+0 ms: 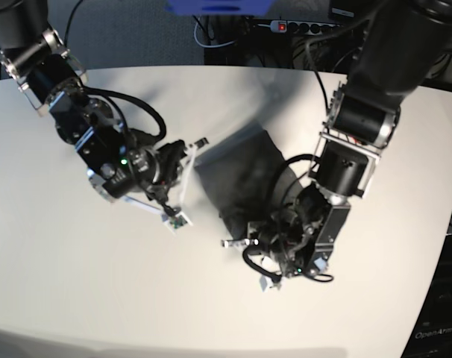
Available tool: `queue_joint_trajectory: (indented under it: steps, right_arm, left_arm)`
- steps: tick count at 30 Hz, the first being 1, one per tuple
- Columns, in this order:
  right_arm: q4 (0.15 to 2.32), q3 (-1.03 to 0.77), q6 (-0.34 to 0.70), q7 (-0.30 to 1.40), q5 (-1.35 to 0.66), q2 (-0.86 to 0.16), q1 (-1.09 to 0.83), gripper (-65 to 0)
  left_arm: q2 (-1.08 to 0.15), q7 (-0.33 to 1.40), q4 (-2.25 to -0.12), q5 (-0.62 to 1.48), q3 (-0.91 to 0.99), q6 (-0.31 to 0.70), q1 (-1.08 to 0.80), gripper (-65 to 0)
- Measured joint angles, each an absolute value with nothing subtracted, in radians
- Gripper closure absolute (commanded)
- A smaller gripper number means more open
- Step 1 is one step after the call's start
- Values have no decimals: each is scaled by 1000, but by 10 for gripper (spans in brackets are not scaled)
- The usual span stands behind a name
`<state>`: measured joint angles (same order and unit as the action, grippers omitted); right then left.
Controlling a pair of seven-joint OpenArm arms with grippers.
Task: Fold the T-shirt properly
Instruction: 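Lift both grippers and reposition them on opposite sides of the bundle, then press the bundle sides inward with both grippers to square it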
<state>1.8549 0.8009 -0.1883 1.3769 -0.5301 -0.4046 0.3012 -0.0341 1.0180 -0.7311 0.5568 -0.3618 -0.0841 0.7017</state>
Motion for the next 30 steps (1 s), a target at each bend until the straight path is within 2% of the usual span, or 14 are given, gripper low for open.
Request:
queue_joint_trajectory:
  steps: [8,13,19,22,25,28,30]
  right_arm:
    - [1859,801,-188,1380,-530,-403,294,-1]
    - [1860,802,-188,1380,-530,-401,293,-1]
    - [1860,805,-188,1380,-533,-380,297,-1]
    - [1859,805,-187,1380,-529,-380,304,-1]
    - [1858,815,-179,1356,-530,-381,316,-1]
    - [1858,861,-87,1327,-532,-400,340,-1]
    - [1853,892,-74,1300,-529,-414,354,-1]
  left_arm:
    - [-37,1011,-701,570,-410,-86,749,-19]
    - [-121,1098,-799,742,-408,-97,768,-18]
    - [-223,1282,-986,968,-262,-102,773,-18]
    - [-269,1392,-1062,998,-192,-102,721,-18]
    - [-312,1393,-1135,981,-139,-102,612,-18]
    - [-362,1399,-1199,984,-126,-102,516,-18]
    - [-389,1399,-1228,985,-125,-102,463,-18]
